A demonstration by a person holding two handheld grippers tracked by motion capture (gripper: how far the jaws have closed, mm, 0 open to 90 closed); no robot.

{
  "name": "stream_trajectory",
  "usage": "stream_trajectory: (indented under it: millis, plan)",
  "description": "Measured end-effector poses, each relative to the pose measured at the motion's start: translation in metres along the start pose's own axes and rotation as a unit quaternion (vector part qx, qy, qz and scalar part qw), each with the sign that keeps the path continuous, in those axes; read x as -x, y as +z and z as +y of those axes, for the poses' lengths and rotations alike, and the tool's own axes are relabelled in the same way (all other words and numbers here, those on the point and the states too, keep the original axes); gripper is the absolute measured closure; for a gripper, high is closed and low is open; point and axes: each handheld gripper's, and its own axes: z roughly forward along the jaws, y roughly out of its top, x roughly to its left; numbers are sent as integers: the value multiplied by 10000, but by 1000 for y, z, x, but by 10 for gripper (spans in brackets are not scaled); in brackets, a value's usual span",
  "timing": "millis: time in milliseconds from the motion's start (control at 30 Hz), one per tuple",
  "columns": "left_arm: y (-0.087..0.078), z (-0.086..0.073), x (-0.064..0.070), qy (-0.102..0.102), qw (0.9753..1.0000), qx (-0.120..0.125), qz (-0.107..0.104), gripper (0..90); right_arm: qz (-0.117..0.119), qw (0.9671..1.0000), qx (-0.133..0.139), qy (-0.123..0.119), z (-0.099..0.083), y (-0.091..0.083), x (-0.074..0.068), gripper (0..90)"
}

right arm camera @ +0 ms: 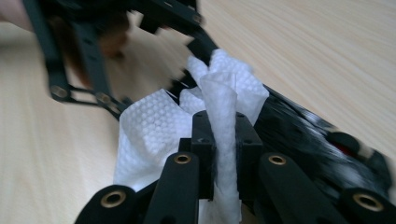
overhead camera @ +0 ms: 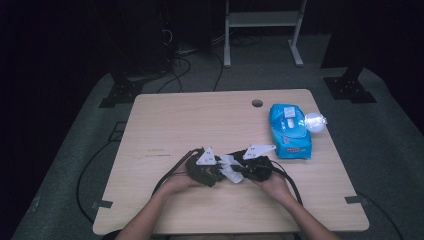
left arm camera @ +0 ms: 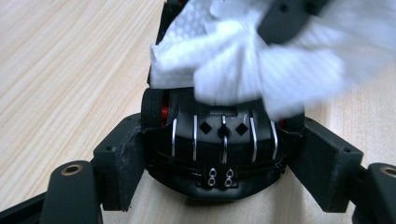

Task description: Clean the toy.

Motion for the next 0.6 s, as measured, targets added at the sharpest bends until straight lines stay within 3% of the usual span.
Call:
stream_trajectory:
  millis: [133, 267, 433, 600]
  plan:
    - [-1, 0, 0, 13, 10000, -14, 6, 241, -411, 9989, -116, 194, -13, -15, 21, 815]
    - [-1, 0, -1, 3, 10000, 2, -11, 241, -650, 9967, -170, 451, -26, -28, 36, 815]
    - [-1, 0, -2, -8, 10000, 14, -23, 241, -637, 9965, -215, 505, -31, -33, 40, 814]
    - [-1, 1, 0, 107, 9999, -66, 11, 242, -616, 9972, -163, 382, -20, -27, 36, 814]
